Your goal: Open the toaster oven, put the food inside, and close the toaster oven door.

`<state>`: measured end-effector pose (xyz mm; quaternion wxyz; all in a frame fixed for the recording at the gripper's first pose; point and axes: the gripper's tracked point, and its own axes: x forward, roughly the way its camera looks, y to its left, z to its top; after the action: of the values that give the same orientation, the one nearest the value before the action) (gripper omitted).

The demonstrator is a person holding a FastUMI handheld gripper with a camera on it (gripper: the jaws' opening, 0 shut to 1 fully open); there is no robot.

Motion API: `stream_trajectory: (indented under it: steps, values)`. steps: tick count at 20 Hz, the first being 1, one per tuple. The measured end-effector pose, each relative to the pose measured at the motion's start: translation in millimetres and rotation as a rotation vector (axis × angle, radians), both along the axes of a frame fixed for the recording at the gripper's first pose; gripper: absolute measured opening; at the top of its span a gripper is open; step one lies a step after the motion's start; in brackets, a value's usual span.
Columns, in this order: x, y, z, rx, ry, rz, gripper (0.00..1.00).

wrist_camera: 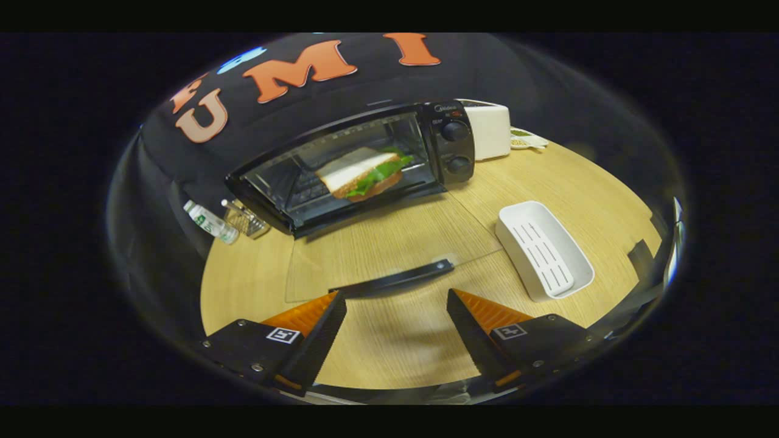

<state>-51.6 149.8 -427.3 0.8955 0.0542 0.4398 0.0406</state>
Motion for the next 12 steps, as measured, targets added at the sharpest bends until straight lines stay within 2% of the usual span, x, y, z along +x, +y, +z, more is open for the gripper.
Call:
stream_trajectory:
  steps: [7,12]
  values:
    - [-3.8,-9.2,-33.2,-0.174,0.06,0.092,0.99]
    - [11.5,4.0,-41.2,-0.178,0.057,0.105,0.99]
